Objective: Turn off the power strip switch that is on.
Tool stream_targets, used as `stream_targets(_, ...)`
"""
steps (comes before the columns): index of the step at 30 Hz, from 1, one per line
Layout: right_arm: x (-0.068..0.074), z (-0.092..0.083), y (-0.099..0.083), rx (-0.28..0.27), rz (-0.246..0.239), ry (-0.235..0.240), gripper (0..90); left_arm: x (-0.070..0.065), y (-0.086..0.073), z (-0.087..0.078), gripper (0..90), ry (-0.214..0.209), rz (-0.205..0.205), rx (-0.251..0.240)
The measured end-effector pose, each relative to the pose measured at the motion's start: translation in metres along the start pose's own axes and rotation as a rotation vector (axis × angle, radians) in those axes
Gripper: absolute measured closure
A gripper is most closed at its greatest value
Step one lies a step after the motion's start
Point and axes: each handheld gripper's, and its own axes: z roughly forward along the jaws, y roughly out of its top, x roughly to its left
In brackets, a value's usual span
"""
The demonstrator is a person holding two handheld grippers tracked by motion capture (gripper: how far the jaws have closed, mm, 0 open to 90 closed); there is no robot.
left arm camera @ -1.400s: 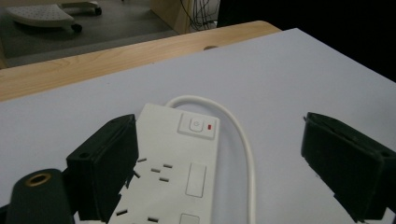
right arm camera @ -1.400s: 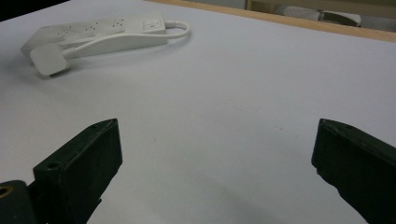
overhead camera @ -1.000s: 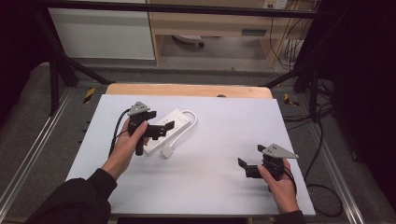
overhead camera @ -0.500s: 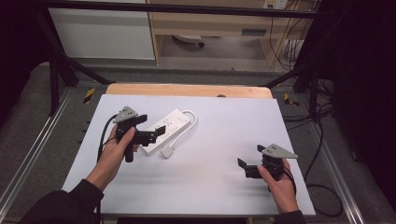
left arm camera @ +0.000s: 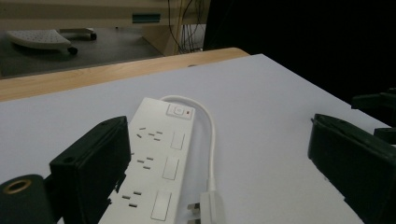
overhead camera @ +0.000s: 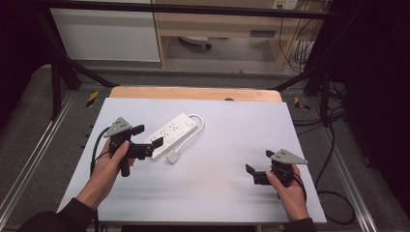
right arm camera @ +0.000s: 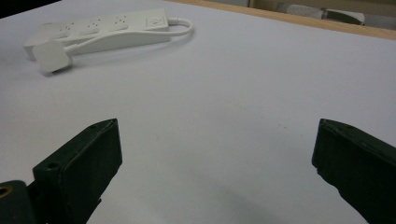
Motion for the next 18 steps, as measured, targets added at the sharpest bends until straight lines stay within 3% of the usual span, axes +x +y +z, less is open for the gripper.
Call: stream_targets(18,0.0,0.001,0.0,0.006,-0.011,-0.005,2.2,0.001,-0.018,-0.036,5.8,0.025,0.002,-0.038)
